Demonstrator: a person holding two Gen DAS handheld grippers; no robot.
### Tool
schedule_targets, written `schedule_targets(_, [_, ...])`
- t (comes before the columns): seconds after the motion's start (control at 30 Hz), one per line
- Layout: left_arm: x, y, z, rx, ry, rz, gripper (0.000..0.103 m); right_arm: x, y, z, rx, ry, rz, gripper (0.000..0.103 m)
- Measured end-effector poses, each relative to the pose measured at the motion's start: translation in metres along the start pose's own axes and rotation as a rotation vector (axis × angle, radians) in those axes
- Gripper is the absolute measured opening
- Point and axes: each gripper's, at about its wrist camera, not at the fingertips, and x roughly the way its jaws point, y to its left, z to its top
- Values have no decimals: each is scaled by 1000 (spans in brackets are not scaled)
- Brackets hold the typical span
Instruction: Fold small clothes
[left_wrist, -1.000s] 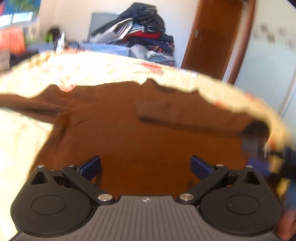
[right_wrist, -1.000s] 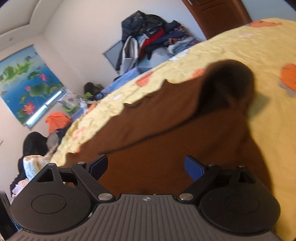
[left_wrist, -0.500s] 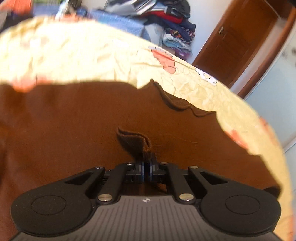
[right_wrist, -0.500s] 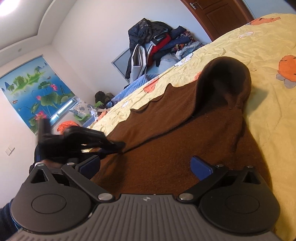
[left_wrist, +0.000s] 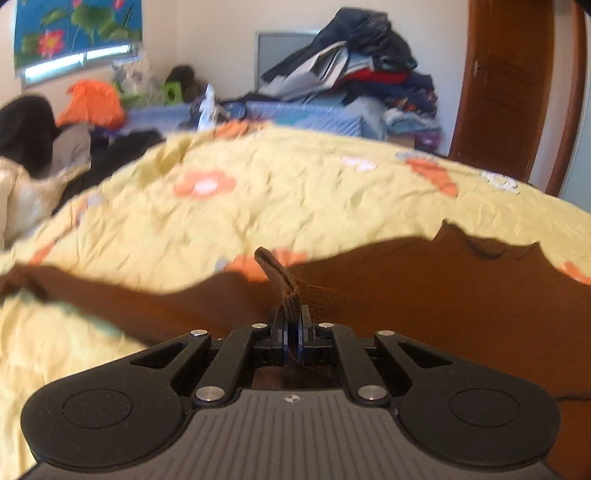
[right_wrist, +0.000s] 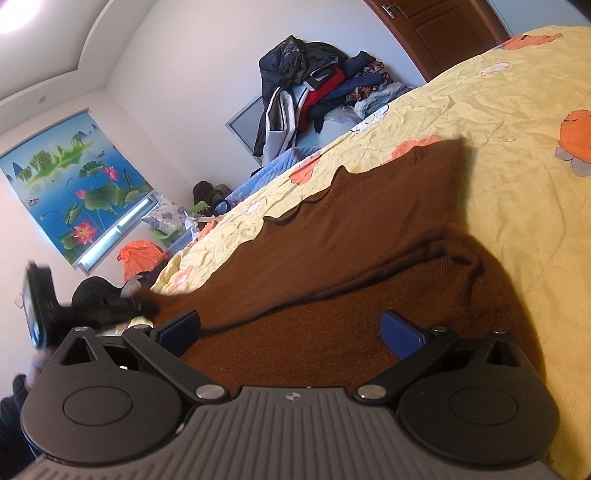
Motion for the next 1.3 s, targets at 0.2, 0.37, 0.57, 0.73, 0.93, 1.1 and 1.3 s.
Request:
schedule_targets(0.2, [-7, -6, -20, 61, 54, 18, 5, 1, 1, 0, -8, 6, -7, 103])
schedule_targets(0.37, [-50, -7, -16, 90, -47, 45, 13, -5, 13, 11, -30, 60, -56, 103])
schedule_targets(0.57, [-54, -44, -16, 130, -170, -55, 93, 17, 26, 76, -236, -27, -150, 103])
schedule_targets(0.73, [17, -71, -29, 158, 30, -51, 93, 112, -4, 108, -293, 175, -338, 103])
schedule_targets(0.93, [19, -51, -38, 137, -6, -129, 95, 129, -12, 84, -494, 164, -434, 103])
schedule_targets(1.1, [-31, -8, -45, 4, -181, -81, 96, 128, -10, 85, -502, 162, -440, 103])
schedule_targets(1.3, [-39, 127, -33, -308, -199, 70, 96, 122, -11, 87, -484, 146, -427, 103])
